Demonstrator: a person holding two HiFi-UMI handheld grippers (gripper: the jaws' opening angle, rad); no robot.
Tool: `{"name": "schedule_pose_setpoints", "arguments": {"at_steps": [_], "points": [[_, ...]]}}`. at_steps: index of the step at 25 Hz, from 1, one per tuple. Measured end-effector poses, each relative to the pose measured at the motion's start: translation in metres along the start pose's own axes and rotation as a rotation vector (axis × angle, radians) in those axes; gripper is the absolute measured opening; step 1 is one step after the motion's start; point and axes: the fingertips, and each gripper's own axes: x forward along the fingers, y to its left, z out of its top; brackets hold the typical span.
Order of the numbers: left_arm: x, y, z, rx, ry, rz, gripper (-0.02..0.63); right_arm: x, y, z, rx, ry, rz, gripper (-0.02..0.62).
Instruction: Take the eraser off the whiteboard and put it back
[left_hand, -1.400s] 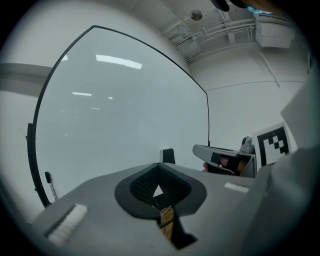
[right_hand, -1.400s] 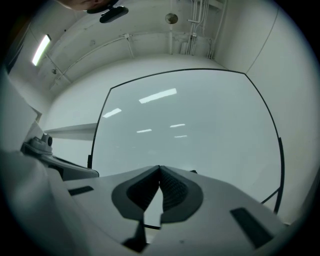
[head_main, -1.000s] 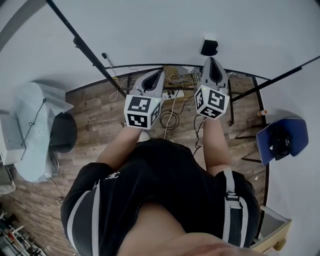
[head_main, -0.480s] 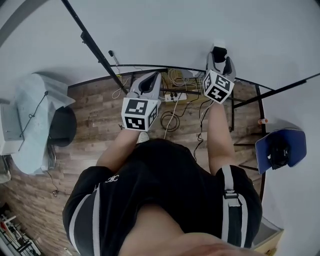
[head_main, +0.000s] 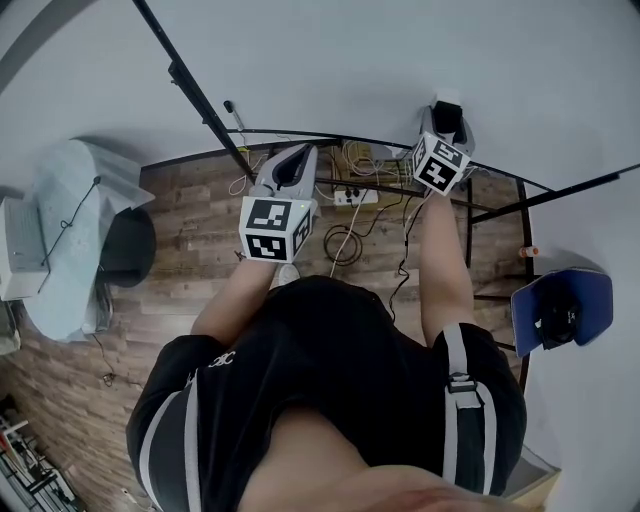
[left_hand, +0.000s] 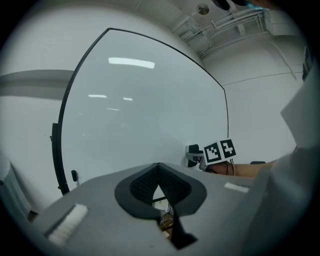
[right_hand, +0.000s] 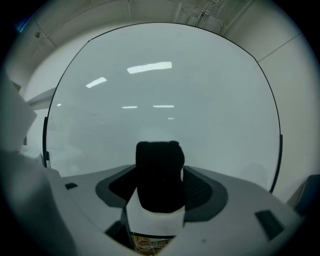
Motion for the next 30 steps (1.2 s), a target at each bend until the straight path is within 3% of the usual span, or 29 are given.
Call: {"name": "schedule_pose_setpoints", "arguments": {"at_steps": [8,30], "points": [[0.007,-0.004,-0.005,0.000,0.010,-0.006,0.009,0.004,0.004,-0.002,-0.010,-0.001,0.025,0.242],[0.026,-0.004,-0.005,-0.004,0.021,-0.048,0.009,-0.004,0.002,0.011,0.051,-0.039,0.019,0.233]]}}
